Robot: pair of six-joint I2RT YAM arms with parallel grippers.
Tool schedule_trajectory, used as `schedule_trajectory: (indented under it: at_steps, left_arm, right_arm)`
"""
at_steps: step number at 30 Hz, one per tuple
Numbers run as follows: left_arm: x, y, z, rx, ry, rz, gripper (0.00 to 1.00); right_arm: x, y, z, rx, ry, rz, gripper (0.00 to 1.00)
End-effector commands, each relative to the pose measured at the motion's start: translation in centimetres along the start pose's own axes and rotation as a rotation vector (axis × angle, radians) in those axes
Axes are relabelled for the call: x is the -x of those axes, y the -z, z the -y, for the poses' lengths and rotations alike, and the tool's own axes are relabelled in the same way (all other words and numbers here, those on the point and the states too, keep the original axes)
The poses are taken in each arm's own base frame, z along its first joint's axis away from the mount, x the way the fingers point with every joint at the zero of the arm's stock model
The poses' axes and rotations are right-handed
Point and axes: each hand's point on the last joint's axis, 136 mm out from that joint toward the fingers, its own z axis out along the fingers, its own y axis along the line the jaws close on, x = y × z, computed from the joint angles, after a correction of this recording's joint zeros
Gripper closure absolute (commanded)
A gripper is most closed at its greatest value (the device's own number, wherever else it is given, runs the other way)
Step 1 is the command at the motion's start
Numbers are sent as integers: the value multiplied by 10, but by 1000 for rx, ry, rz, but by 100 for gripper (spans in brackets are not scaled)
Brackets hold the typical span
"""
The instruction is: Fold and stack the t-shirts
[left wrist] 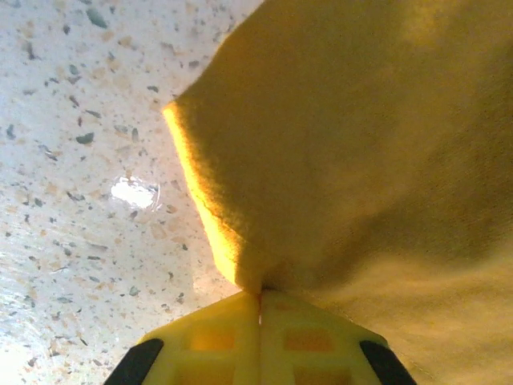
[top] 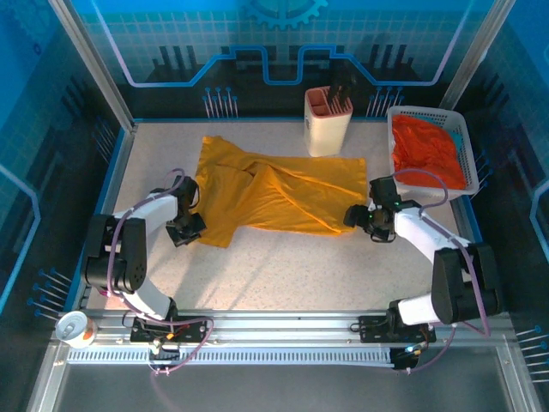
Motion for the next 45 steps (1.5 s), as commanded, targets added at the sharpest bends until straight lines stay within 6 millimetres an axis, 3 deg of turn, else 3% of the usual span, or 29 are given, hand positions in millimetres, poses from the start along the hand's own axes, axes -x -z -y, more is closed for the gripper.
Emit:
schedule_trajectory:
  at_steps: [1, 9, 11, 15, 20, 27, 32, 34, 37, 41, 45]
  left_arm:
    - [13, 7, 22, -105, -36, 69, 100]
    - [-44, 66, 1, -163, -37, 91, 100]
    - [-61, 69, -5, -166, -26, 81, 100]
    - [-85, 75, 8, -243, -21, 50, 100]
    - [-110, 75, 7, -287, 10, 0, 100]
    - [-141, 101, -22, -296, 57, 7, 100]
    - [-163, 92, -41, -283, 79, -33, 100]
    - [-167, 86, -47, -263, 80, -47, 100]
    - [-169, 83, -41, -282, 80, -59, 100]
    - [-167, 80, -40, -274, 74, -54, 100]
    - [-167, 74, -39, -267, 64, -62, 100]
  right_arm:
    - [21, -1, -1, -36, 29, 29, 20]
    - [26, -10, -1, -46, 15, 17, 21]
    - [26, -12, 0, -53, 15, 16, 21]
    - [47, -2, -9, -65, 49, 57, 20]
    - [68, 11, -16, -84, 79, 102, 19]
    - [71, -9, -3, -67, 11, 35, 20]
    - [72, -22, -14, -39, 57, -4, 27]
    - [76, -18, -32, -31, 144, 5, 28]
    - [77, -9, -77, 4, 288, 21, 22]
    - [70, -7, -156, 172, 429, 30, 18]
    - [53, -19, -230, 252, 569, -28, 18]
